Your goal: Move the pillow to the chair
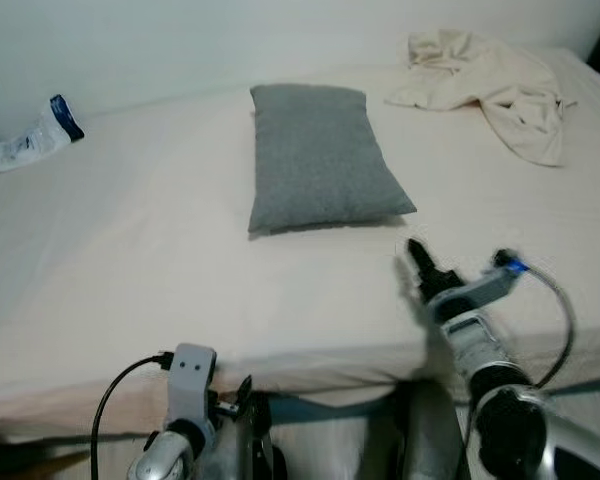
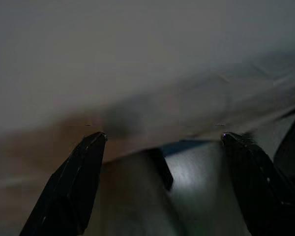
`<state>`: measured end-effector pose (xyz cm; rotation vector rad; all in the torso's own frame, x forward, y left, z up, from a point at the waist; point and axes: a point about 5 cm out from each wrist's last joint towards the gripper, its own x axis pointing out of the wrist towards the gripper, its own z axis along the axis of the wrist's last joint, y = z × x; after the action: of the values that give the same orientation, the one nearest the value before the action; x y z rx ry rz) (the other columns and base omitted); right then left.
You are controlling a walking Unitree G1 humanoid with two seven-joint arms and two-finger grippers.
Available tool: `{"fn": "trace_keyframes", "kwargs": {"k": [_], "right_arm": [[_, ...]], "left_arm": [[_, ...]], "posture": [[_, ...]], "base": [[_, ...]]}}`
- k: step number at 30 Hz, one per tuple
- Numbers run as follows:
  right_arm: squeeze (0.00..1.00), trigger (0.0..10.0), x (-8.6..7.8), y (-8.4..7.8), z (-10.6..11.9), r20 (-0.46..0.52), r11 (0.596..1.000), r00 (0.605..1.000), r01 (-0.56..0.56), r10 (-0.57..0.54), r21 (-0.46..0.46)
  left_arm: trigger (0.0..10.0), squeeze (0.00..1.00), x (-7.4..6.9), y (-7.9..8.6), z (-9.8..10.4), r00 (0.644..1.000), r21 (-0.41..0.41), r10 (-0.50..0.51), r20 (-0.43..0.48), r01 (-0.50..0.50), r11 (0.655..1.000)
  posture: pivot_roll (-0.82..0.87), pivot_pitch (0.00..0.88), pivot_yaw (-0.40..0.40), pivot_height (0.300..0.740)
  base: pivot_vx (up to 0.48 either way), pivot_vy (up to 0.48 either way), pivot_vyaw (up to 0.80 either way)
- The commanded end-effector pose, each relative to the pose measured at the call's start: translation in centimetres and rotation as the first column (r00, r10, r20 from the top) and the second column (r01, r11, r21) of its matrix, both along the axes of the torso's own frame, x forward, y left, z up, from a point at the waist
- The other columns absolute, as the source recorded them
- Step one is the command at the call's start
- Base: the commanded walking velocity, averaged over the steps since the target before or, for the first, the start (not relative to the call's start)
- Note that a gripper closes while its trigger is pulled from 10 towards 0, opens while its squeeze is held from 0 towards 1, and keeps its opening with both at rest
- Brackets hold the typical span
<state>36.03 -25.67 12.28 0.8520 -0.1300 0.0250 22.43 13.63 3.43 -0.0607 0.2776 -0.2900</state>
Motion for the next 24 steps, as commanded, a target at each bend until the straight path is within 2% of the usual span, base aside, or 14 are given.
{"fn": "trace_keyframes", "kwargs": {"k": [1,8,15,19,20,23,24], "right_arm": [[0.0,10.0,0.1,0.3,0.2,0.028,1.0,1.0,-0.007,0.007,0.026],[0.0,10.0,0.4,-0.7,1.7,0.083,1.0,0.997,-0.001,0.001,0.005],[0.0,10.0,0.6,-0.4,1.7,0.077,0.999,0.997,-0.012,0.008,0.048],[0.0,10.0,1.4,1.7,2.2,0.104,0.994,0.991,-0.093,0.087,0.059],[0.0,10.0,1.4,1.7,2.2,0.104,0.994,0.991,-0.093,0.087,0.059],[0.0,10.0,2.2,3.8,3.1,0.141,0.983,0.976,-0.174,0.164,0.056],[0.0,10.0,2.2,3.8,3.1,0.141,0.983,0.976,-0.174,0.164,0.056]], "left_arm": [[10.0,0.0,-0.8,0.5,0.0,1.0,0.005,0.003,-0.031,-0.002,1.0],[10.0,0.0,-1.5,0.4,1.0,0.999,0.002,-0.01,-0.04,0.01,1.0],[10.0,0.0,-2.1,0.2,2.0,0.998,0.0,-0.018,-0.054,0.018,1.0],[10.0,0.0,-2.4,0.3,2.4,0.998,0.001,-0.021,-0.063,0.022,1.0],[10.0,0.0,-2.4,0.3,2.4,0.998,0.001,-0.021,-0.063,0.022,1.0],[10.0,0.0,-2.5,0.4,2.6,0.997,0.004,-0.027,-0.069,0.027,1.0],[10.0,0.0,-2.5,0.4,2.6,0.997,0.004,-0.027,-0.069,0.027,1.0]], "posture": [[0.17,0.373,0.16,0.57],[0.2,0.393,0.178,0.57],[0.22,0.411,0.192,0.57],[0.23,0.417,0.201,0.57],[0.23,0.417,0.201,0.57],[0.23,0.419,0.208,0.57],[0.23,0.419,0.208,0.57]], "base": [[0.0,0.0,0.0],[0.0,0.0,0.0],[0.0,0.0,0.0],[0.0,0.0,0.0],[0.0,0.0,0.0],[0.0,0.0,0.0],[0.0,0.0,0.0]]}}
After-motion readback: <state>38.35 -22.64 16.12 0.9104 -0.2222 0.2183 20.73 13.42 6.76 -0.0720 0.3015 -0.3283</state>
